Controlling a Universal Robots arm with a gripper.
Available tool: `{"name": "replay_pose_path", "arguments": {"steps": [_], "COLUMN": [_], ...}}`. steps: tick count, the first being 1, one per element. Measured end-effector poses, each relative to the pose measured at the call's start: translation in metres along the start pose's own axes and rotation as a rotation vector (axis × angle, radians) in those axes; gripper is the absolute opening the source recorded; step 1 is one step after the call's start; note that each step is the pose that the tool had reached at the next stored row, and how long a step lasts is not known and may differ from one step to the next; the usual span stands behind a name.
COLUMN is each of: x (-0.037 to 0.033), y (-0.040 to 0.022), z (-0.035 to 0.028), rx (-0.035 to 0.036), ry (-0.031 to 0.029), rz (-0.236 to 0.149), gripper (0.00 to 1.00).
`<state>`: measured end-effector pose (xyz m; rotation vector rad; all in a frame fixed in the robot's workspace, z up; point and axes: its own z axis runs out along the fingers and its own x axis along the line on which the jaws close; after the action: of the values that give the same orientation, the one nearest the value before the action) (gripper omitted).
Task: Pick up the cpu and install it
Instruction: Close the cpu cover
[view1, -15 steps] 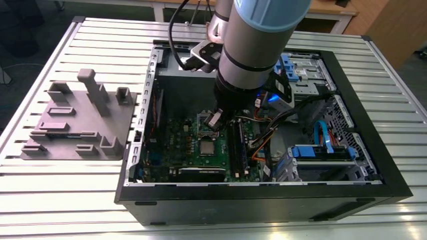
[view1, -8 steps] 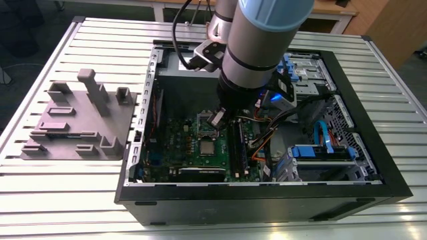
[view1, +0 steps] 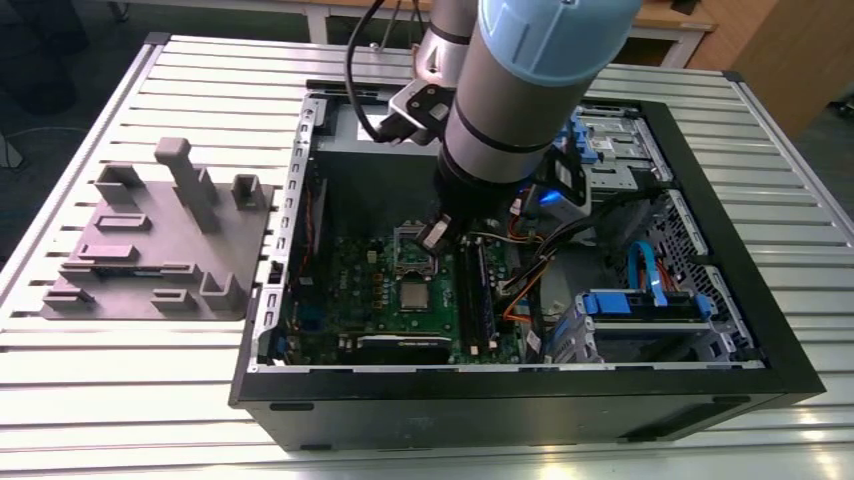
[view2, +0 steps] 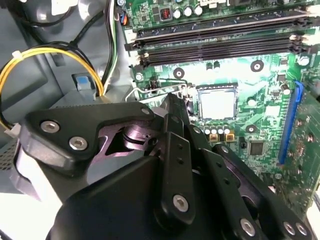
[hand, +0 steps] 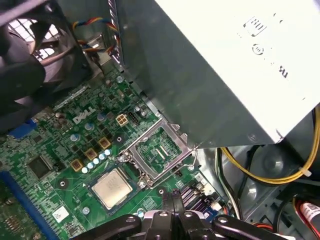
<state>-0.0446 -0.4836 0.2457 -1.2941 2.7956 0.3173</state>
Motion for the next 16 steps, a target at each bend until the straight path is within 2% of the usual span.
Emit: {"name": "replay_pose_path", "arguments": {"steps": [5,8,11,12,16], "x": [-0.0015,-0.0012,-0.0028,-0.0045,-0.0129], "y": [-0.0005,-0.0008,0.0,0.0011,0.007], "z": [0.0082,0.0104,0.0122,0.0131,0.0177], "rx": [-0.0009,-0.0067,-0.0058,-0.0024,0.023], "ry": [0.0013,0.009,0.0119,0.0163,0.0475], "rz": [-0.008,-0.053,-0.058,-0.058,-0.056], "gripper": [0.1,0.1,0.1,0.1,0.1]}}
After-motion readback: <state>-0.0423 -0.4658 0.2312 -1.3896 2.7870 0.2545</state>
